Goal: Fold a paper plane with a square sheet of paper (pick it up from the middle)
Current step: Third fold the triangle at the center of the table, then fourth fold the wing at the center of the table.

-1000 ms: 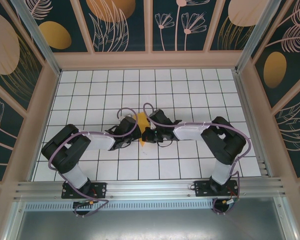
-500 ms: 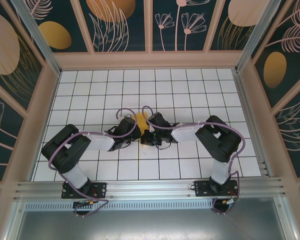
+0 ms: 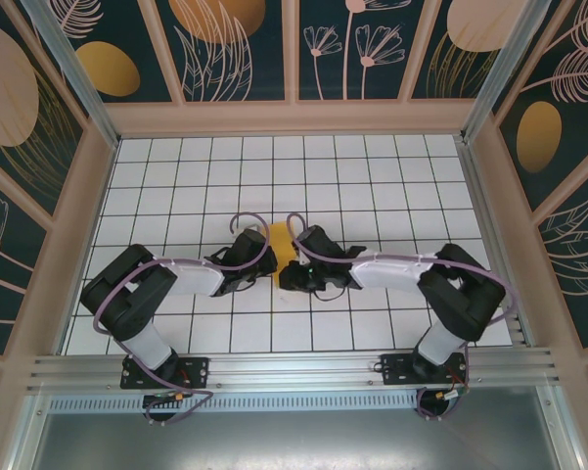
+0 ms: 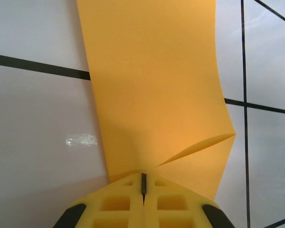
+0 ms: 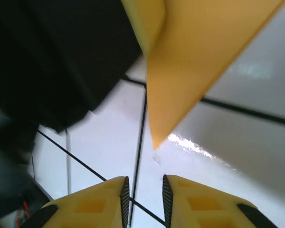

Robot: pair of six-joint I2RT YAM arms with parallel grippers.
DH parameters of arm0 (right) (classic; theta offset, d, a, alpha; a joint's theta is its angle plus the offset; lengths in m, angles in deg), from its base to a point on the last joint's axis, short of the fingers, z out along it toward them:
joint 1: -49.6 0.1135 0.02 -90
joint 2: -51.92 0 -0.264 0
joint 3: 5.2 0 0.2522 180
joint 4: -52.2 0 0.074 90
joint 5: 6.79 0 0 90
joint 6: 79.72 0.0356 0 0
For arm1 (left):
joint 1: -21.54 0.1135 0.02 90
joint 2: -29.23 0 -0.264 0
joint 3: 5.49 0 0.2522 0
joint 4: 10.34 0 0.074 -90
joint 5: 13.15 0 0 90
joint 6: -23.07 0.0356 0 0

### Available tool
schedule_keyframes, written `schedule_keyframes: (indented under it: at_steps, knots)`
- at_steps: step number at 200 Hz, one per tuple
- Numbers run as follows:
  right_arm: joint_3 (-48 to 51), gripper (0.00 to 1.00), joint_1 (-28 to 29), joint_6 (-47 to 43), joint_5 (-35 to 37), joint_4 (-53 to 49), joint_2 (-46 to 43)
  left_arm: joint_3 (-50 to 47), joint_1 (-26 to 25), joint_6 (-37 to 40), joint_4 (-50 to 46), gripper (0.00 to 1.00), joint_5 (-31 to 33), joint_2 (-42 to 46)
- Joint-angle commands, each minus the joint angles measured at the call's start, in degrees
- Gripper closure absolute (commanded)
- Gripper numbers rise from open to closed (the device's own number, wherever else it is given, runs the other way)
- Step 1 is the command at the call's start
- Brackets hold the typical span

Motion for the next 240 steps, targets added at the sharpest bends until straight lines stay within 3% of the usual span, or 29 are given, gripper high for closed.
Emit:
schedule_keyframes:
  at_steps: [1, 34, 60, 158, 240]
  knots:
    - [2.8, 0.63, -5.3, -0.6, 4.9, 0.8, -4.6, -0.6, 0.1, 4.6, -3.8, 0.95, -0.8, 2.0]
    - [4.8, 0.53, -12.8, -1.8, 0.6, 5.6, -3.6, -2.5, 0.2, 4.5, -1.7, 0.92, -2.2, 2.8]
    - [4.1, 0.49, -15.0, -1.1, -3.1, 7.8, -1.3, -3.6, 0.6, 2.2, -0.1, 0.87, -3.4, 3.4]
    - [-5.3, 0.50, -15.2, -1.8, -8.9, 5.4, 10.0, -6.6, 1.0, -2.2, 4.6, 0.83, -4.2, 5.0]
    - [-9.1, 0.53, -13.4, -2.0, -9.3, 3.1, 14.6, -7.5, 1.1, -2.4, 5.8, 0.84, -4.6, 3.8]
